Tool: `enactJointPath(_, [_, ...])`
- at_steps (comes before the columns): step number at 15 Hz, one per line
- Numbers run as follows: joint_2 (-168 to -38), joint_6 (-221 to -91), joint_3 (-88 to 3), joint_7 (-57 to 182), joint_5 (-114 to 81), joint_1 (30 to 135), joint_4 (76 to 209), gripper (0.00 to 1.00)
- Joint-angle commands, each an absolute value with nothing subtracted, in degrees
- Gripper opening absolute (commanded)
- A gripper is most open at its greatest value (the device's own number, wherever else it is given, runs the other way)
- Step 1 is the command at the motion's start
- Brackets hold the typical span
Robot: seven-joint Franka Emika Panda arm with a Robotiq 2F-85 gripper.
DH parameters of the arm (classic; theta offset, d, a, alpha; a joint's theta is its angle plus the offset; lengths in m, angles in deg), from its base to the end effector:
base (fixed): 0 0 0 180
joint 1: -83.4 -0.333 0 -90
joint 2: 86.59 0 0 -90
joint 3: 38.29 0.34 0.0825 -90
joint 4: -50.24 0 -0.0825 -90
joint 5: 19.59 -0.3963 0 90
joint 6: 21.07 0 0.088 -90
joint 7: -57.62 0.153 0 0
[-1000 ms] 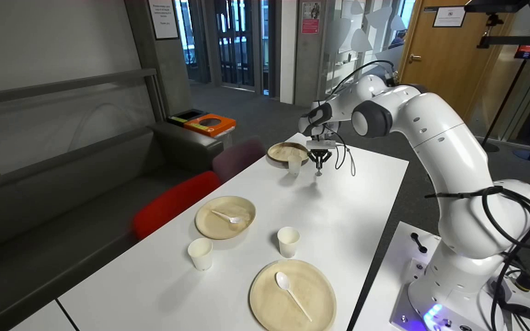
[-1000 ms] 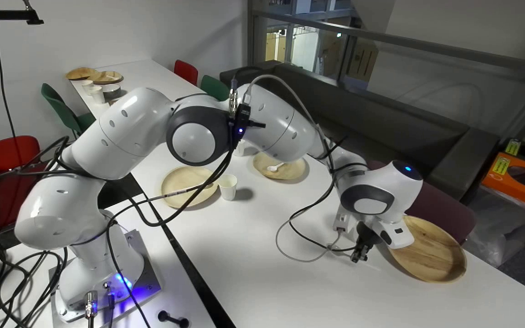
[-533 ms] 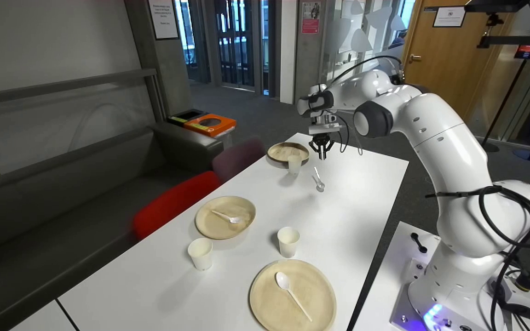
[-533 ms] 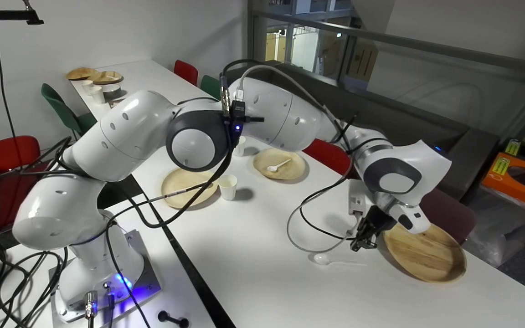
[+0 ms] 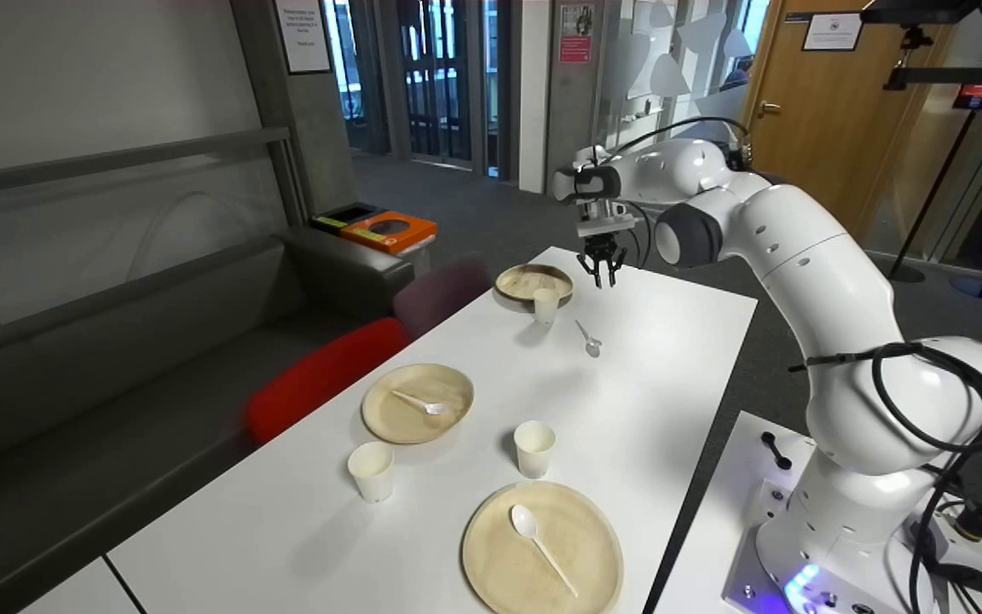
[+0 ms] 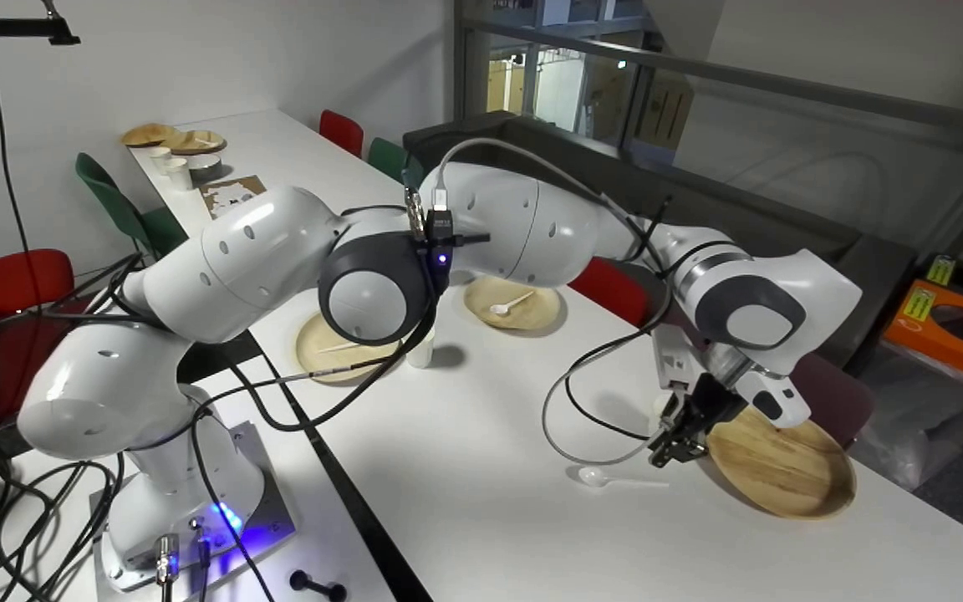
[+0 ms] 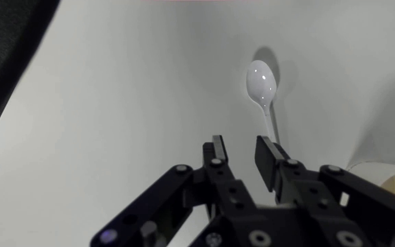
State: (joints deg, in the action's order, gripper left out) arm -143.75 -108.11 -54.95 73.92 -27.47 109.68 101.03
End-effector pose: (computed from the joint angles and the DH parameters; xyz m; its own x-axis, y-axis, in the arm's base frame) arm 0.6210 -0.4428 0.2439 0.5230 -0.8032 -0.2852 -0.7873 -0.5834 0.1993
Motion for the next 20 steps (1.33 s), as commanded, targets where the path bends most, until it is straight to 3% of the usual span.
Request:
enactJointPath(1, [-146.0, -107.6, -55.3, 71.3, -25.1, 108.9, 99.8, 0.63])
enactJointPath(6, [-150.2, -108.5, -55.4, 71.9, -23.3, 106.9, 100.2, 0.99])
enactJointPath(20, [-155.6, -113.7, -55.1, 71.6, -23.9, 106.0, 99.2, 1.00])
